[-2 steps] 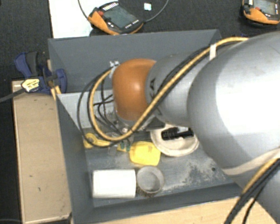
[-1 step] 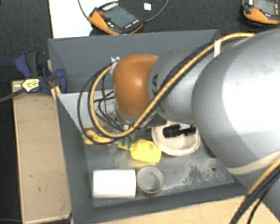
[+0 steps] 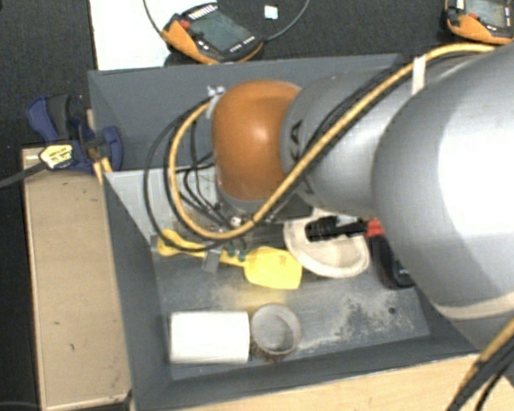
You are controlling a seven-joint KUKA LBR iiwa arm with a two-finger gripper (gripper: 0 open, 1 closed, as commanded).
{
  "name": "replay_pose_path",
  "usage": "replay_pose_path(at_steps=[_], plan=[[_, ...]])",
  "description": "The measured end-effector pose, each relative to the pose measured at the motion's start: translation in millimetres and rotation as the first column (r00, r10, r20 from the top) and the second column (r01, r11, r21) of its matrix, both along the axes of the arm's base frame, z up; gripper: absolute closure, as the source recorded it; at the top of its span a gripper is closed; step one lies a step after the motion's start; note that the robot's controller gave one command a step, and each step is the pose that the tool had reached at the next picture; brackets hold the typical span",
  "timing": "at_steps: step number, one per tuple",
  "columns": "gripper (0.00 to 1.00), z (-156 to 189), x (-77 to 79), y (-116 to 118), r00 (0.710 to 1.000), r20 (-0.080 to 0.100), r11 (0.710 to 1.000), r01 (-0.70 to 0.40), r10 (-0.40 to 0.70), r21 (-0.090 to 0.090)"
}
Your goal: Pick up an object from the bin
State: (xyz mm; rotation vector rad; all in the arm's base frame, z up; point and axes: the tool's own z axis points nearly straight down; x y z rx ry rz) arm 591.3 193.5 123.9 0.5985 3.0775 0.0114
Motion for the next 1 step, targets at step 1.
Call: replay_pose_path(at_steps=[1], plan=[[1.00, 19.5, 0.9, 0.2, 1.000, 0.003, 1.000, 0.000, 0.000, 0.002]])
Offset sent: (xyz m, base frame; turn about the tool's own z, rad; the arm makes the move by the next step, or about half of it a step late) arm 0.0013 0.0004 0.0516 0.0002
